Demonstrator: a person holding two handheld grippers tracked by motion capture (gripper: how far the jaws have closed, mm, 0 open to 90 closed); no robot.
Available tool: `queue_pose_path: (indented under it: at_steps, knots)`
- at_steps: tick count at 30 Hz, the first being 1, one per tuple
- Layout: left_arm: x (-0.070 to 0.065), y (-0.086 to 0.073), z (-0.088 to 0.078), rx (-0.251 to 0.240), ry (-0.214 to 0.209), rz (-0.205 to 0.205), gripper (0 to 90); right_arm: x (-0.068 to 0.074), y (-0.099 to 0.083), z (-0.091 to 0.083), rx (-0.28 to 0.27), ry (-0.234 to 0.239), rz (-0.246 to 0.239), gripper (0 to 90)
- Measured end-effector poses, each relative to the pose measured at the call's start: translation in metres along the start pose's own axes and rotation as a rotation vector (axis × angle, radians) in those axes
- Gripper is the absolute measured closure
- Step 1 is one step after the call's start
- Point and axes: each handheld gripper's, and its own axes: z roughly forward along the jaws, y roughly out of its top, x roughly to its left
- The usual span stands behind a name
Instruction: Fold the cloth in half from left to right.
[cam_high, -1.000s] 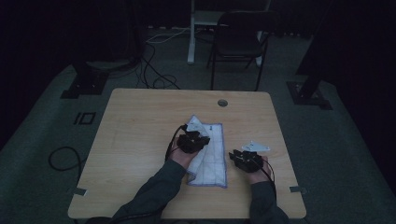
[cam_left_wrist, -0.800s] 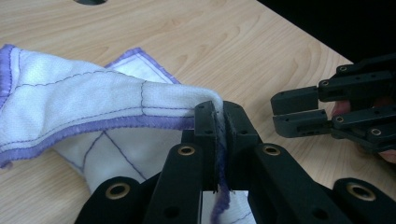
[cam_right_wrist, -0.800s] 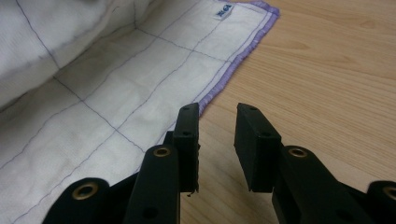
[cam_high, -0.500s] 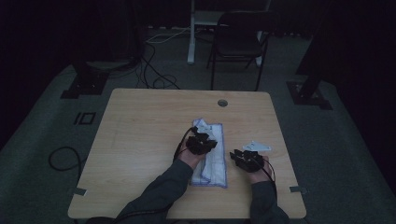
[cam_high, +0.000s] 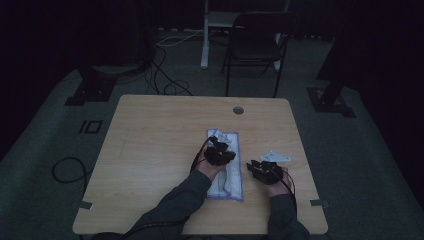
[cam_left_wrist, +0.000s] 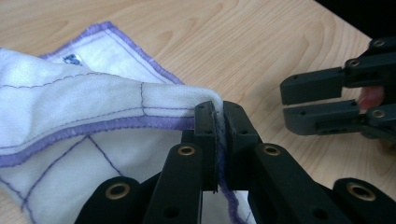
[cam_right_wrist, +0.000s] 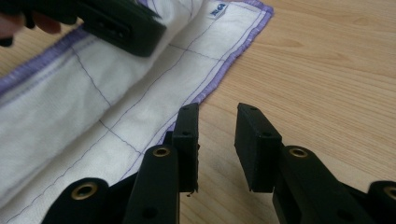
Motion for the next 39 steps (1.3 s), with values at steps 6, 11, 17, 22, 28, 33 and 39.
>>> queue_pose_path:
  at_steps: [6,11,17,22,28,33,39]
  knots:
    - [0.0,-0.003,0.007,0.018,-0.003,-0.001,86.1,-0.001,0.0,-0.001,-0.004,0.002,0.003,70.3]
    - [0.0,-0.005,0.007,0.008,-0.033,-0.007,78.9,-0.001,0.0,-0.001,-0.005,0.003,0.006,70.0]
    - [-0.004,-0.005,-0.006,-0.023,-0.052,0.001,69.6,-0.001,0.0,-0.001,-0.005,0.003,0.003,69.7]
    - [-0.004,-0.009,-0.019,-0.042,-0.048,0.007,69.2,-0.001,0.0,-0.002,-0.012,0.002,0.002,69.5]
    - [-0.002,-0.026,-0.034,-0.054,-0.03,0.01,69.4,0.0,0.003,-0.004,-0.029,0.004,0.004,68.3]
    - [-0.002,-0.041,-0.041,-0.043,-0.024,0.015,69.5,0.003,0.008,-0.007,-0.048,0.003,-0.006,67.2]
    - [-0.003,-0.057,-0.044,0.002,0.009,0.056,69.5,0.007,0.019,-0.008,-0.073,0.01,-0.033,66.5]
